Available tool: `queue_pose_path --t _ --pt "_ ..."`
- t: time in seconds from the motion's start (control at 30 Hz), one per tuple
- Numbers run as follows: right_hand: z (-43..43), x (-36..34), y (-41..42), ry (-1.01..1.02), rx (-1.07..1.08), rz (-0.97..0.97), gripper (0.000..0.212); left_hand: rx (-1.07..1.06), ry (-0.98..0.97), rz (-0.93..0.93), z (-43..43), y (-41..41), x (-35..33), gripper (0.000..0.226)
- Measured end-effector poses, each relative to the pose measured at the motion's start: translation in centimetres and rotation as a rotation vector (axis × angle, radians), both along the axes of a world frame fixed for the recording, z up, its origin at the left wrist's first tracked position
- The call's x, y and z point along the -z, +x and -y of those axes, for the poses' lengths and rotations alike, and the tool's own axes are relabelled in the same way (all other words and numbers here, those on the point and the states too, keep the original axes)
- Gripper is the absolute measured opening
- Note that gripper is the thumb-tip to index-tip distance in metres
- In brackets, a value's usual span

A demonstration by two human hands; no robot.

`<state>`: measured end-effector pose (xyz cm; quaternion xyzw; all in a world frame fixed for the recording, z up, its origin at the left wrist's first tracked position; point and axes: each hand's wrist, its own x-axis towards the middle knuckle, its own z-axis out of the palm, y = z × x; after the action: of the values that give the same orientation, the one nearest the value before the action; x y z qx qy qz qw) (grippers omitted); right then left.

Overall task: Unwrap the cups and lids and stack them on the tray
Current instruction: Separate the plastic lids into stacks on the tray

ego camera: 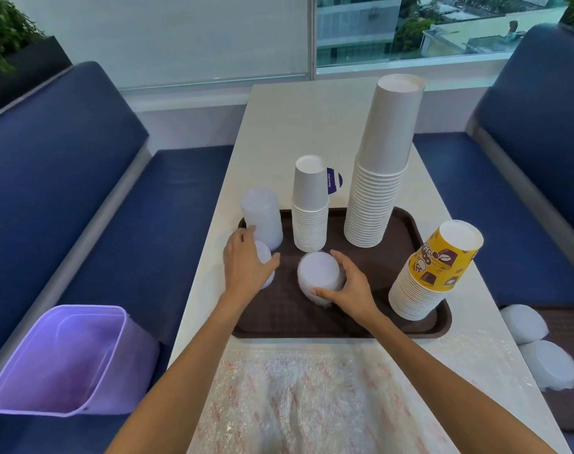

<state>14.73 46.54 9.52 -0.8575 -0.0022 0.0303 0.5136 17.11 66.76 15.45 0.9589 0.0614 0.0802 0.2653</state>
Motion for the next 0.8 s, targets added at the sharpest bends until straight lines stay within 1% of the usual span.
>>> queue_pose_path --t 0.03,0.07,0.1,0.13,0.2,0.27,0.37,0.43,0.57,0.7,0.8 --pt "0.0 0.0 0.0 0.003 0.002 -0.001 0.089 0.05 -0.059 0.083 0.8 -0.3 -0.2 0.063" --pt "0.0 0.1 0.0 0.006 0.004 -0.004 0.09 0.113 -0.105 0.119 1.6 -0.4 -0.3 0.054" --pt "0.0 0.2 0.0 0.011 0.006 -0.005 0.091 0.179 -0.143 0.11 2.4 -0.5 -0.4 0.047" --pt "0.0 0.3 0.0 0.017 0.008 -0.006 0.091 0.238 -0.175 0.072 3.1 -0.5 -0.4 0.042" --pt "-0.1 0.4 0.0 0.032 0.006 -0.001 0.092 0.322 -0.208 -0.012 4.4 -0.3 -0.1 0.04" --pt "-0.1 0.5 0.1 0.045 0.002 0.002 0.091 0.36 -0.169 -0.077 5.3 0.0 0.6 0.042" --pt "0.0 0.7 0.1 0.043 0.0 0.001 0.09 0.329 -0.084 -0.182 6.2 0.1 1.7 0.047" --pt "0.1 1.0 0.1 0.043 0.001 -0.005 0.09 0.276 -0.099 -0.244 6.4 -0.2 2.3 0.049" --pt "0.2 1.3 0.0 0.049 -0.002 -0.009 0.087 0.165 -0.261 -0.294 6.7 -1.3 3.7 0.055" --pt "0.4 1.7 -0.1 0.034 -0.023 -0.026 0.089 0.131 -0.422 -0.373 6.6 -2.4 4.8 0.059" --pt "0.6 2.1 -0.1 0.014 -0.042 -0.033 0.089 0.133 -0.463 -0.422 6.5 -2.6 5.1 0.062"
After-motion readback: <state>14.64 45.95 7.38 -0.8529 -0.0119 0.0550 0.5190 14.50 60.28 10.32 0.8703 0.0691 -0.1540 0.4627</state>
